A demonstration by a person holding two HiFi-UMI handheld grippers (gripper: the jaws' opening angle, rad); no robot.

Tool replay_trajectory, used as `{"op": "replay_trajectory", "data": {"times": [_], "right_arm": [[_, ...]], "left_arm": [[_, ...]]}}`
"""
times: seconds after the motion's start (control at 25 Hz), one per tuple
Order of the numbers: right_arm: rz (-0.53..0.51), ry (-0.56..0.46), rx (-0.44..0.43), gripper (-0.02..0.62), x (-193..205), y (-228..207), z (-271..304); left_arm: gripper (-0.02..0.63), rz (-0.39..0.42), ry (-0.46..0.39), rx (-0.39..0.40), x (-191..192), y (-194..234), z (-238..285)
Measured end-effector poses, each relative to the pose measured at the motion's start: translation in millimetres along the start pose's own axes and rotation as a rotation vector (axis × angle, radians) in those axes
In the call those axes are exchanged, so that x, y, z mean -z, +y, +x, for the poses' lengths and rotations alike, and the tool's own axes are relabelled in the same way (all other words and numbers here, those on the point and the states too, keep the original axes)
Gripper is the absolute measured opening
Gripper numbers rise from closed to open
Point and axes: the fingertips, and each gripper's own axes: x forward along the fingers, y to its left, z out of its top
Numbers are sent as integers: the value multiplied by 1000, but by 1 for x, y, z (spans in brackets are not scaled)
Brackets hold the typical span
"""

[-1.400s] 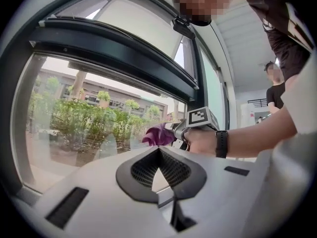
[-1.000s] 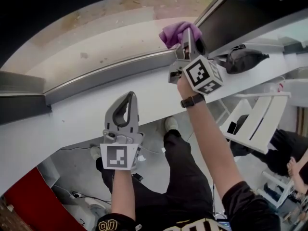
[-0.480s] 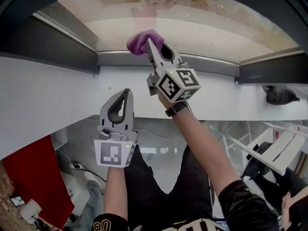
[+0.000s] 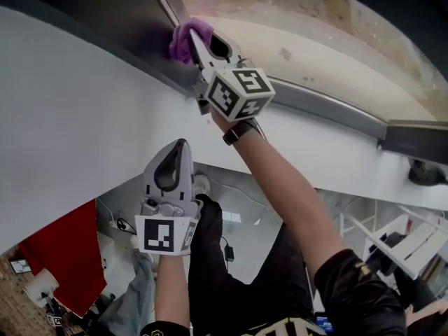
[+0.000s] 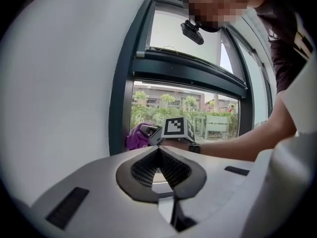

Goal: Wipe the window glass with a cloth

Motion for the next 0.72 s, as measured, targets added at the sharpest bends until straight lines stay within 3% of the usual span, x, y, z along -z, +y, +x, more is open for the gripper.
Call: {"op": "replay_trajectory", "data": {"times": [0.2,0.48,0.64,0.72], "right_arm": [[-49,-12,89,75,-32,-58,-63],[-176,-60,209,75,-124,-154,-222],[-275,-114,385,75,-190,-227,-331],[-269,-140,481,75,-214,-264,-383]], "left_arm": [[15,-16,-14,98,2,-50,39],[15,-34,-21,293,6,-222,91],[15,-47,-18,437,14,-328,114],[15,-27,-22,500,10,-375,124]]}}
